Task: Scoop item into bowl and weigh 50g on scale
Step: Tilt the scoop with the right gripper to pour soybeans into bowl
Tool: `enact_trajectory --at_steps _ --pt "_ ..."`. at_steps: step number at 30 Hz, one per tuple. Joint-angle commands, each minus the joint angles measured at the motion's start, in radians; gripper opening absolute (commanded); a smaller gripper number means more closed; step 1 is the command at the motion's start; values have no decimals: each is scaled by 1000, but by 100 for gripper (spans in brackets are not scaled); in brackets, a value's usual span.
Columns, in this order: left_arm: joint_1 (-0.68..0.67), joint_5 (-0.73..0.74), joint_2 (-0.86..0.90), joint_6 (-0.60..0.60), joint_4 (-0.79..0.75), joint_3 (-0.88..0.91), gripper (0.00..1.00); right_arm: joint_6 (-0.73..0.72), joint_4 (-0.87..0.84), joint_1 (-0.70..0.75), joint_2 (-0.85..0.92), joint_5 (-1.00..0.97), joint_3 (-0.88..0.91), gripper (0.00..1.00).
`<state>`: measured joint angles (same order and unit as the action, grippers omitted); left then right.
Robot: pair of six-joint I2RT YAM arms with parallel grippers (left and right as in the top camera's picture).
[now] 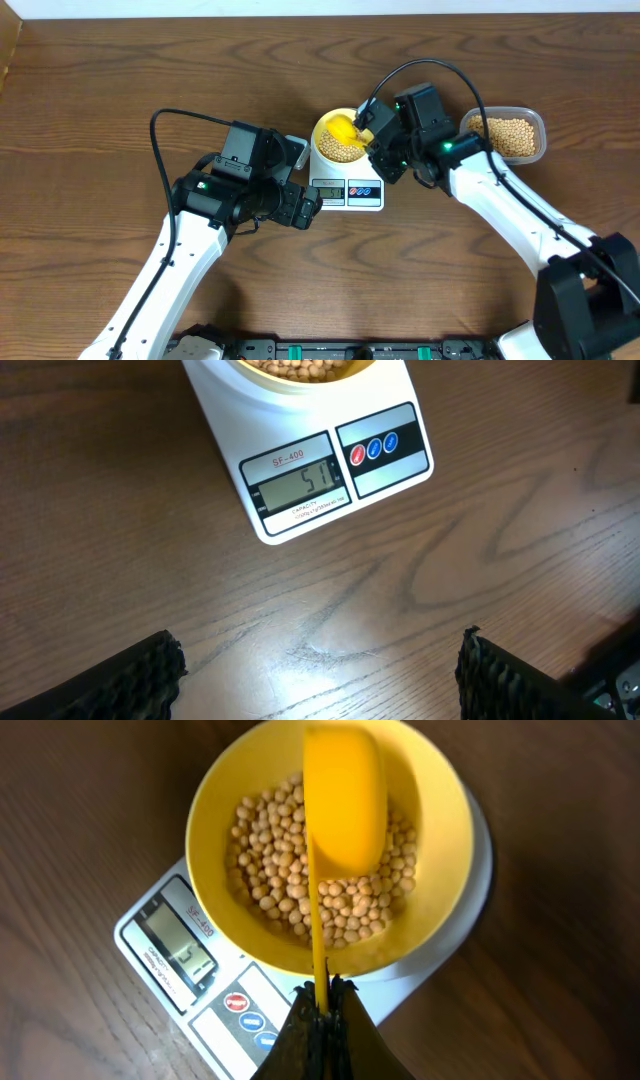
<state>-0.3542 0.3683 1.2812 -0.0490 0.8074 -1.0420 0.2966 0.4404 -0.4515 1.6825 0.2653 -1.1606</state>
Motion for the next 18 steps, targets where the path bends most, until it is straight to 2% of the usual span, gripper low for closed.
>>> enact_trajectory --at_steps 1,18 --pt "4 9 -14 2 3 9 89 15 1 -8 6 -5 -8 1" --pt "4 9 -14 2 3 9 89 -39 20 -8 -3 60 -10 1"
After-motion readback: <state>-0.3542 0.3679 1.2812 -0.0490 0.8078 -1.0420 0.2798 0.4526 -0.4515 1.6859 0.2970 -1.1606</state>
